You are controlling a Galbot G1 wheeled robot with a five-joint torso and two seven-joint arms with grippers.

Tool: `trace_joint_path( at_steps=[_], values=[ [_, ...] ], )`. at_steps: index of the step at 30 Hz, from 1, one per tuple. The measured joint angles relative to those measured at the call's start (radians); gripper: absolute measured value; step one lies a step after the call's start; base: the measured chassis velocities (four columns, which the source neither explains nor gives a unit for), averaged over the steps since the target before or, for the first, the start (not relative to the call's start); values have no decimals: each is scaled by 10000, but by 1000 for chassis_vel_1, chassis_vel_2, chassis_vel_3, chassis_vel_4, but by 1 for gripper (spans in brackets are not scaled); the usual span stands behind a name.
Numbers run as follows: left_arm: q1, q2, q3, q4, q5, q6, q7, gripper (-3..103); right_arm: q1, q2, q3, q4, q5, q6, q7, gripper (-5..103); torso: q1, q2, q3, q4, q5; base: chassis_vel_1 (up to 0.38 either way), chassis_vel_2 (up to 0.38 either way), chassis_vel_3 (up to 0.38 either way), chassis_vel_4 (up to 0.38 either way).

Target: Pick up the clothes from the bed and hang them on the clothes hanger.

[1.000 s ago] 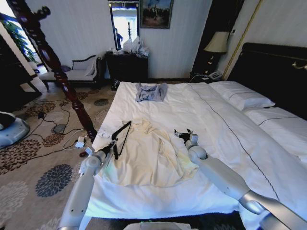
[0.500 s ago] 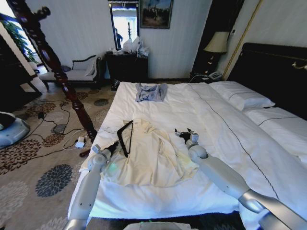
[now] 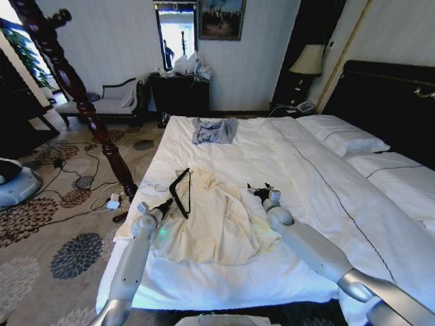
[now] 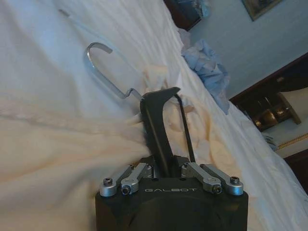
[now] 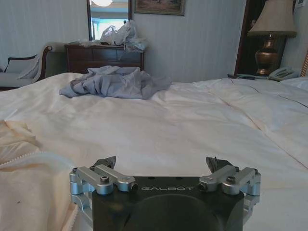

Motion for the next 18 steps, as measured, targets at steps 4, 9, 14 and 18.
trace_joint_path(
  at_steps=[4,9,14,18],
  values=[
    [-174,-50,81,122,172,-1,4,26,-19,-6,14,34,-1,8,5,100,0,-1,0,3,0,0,0,0,0],
    [-296,-92,160,204,280,-25,54,38,-108,-27,115,40,-24,46,7,100,0,-1,-1,2,1,0,0,0,0],
    [-546,-267,256,551,405,-44,192,57,-218,-63,164,86,-66,60,8,100,0,-1,-2,2,2,0,0,0,0],
    [-701,-413,286,701,409,-36,227,59,-218,-65,169,96,-66,62,23,100,0,-1,-1,2,2,0,0,0,0]
  ],
)
